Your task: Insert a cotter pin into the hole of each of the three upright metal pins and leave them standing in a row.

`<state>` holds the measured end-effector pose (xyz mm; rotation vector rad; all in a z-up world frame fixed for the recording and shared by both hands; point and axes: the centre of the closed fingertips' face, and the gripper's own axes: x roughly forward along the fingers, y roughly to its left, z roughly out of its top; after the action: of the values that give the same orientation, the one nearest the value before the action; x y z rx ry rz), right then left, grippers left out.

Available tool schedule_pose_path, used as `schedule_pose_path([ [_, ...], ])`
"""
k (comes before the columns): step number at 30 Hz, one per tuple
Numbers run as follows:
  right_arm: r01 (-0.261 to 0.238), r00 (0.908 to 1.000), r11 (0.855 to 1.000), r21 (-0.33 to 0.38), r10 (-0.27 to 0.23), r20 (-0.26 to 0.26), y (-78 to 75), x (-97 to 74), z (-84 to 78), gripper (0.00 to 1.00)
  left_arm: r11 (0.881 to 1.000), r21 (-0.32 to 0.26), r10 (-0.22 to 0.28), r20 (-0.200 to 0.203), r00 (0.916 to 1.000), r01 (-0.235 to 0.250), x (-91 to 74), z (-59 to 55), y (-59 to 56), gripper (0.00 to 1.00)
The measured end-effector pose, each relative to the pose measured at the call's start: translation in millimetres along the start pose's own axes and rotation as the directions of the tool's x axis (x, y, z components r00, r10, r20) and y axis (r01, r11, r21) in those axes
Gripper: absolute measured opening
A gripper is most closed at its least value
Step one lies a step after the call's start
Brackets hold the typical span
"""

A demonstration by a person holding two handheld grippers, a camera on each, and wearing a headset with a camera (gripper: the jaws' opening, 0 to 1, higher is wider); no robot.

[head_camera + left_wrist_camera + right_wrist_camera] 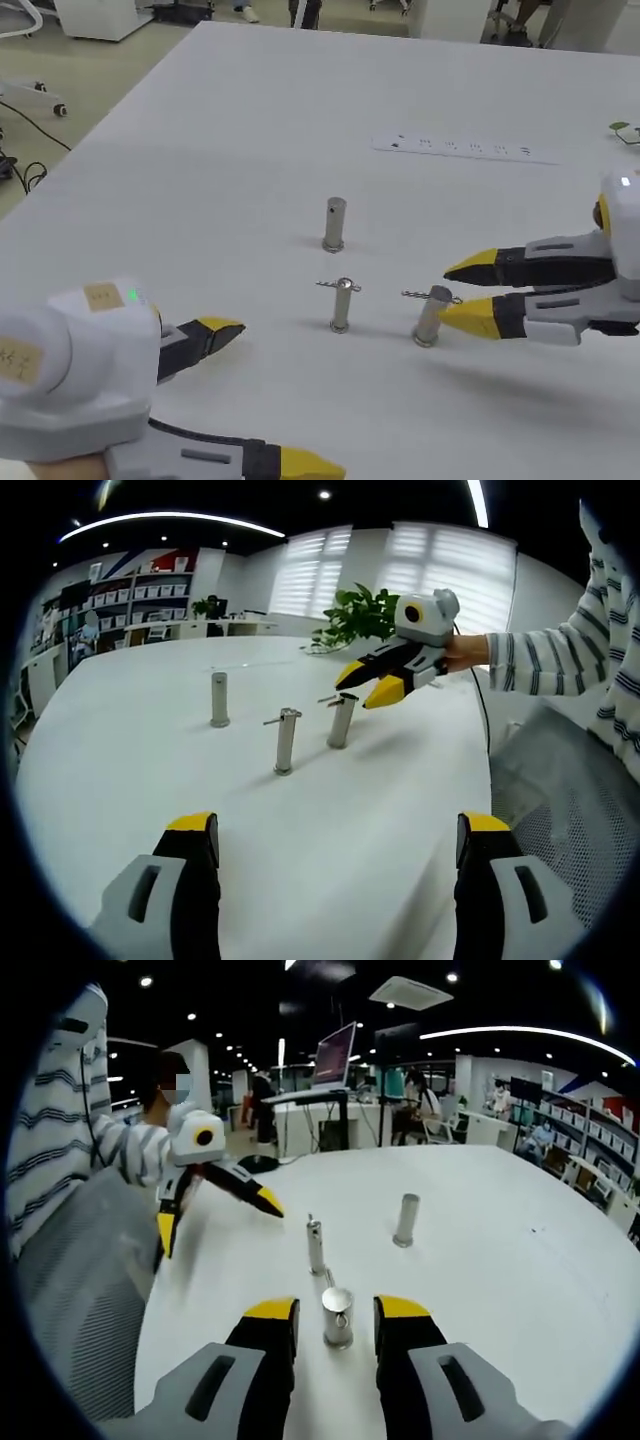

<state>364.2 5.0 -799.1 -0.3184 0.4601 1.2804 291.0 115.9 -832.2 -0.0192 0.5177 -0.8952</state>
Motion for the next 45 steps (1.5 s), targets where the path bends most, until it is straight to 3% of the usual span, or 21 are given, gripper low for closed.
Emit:
schedule_pose_path([
  [10, 0.095, 0.9943, 0.992, 0.086, -0.099, 0.040, 11.1, -38.2, -6.6, 0.41, 1.000, 0.019, 0.003, -0.016, 0.9999, -0.002, 0.9, 9.1, -12.9, 0.99],
  [15, 0.145, 0.9844, 0.978, 0.150, -0.158, 0.078, 17.3, -61.1, -9.3, 0.48, 0.999, 0.029, 0.022, 0.000, 0.9998, -0.022, -4.9, 18.3, -18.9, 0.99],
  [21, 0.176, 0.9773, 0.958, 0.226, -0.198, 0.076, 30.2, -78.3, -21.9, 0.61, 0.998, 0.026, 0.050, 0.017, 0.9986, -0.050, -12.3, 22.3, -20.8, 0.99],
  [25, 0.189, 0.9769, 0.950, 0.248, -0.207, 0.051, 37.2, -84.4, -29.1, 0.71, 0.996, 0.003, 0.093, 0.036, 0.9950, -0.094, -19.0, 23.7, -15.7, 0.99],
  [27, 0.196, 0.9742, 0.944, 0.265, -0.219, 0.056, 37.2, -88.4, -29.8, 0.73, 0.992, -0.048, 0.118, 0.058, 0.9914, -0.115, -20.9, 25.4, -14.9, 0.99],
  [34, 0.214, 0.9664, 0.925, 0.315, -0.247, 0.070, 39.3, -99.5, -32.6, 0.88, 0.986, -0.060, 0.157, 0.076, 0.9847, -0.153, -31.9, 27.3, -17.8, 0.99],
  [39, 0.229, 0.9612, 0.910, 0.346, -0.268, 0.066, 42.6, -106.4, -39.2, 0.99, 0.980, -0.070, 0.191, 0.085, 0.9780, -0.185, -38.9, 29.5, -11.7, 0.99],
  [45, 0.238, 0.9645, 0.898, 0.371, -0.263, 0.019, 53.6, -108.7, -54.5, 1.00, 0.972, -0.087, 0.225, 0.102, 0.9690, -0.217, -42.7, 35.7, -3.0, 0.99],
])
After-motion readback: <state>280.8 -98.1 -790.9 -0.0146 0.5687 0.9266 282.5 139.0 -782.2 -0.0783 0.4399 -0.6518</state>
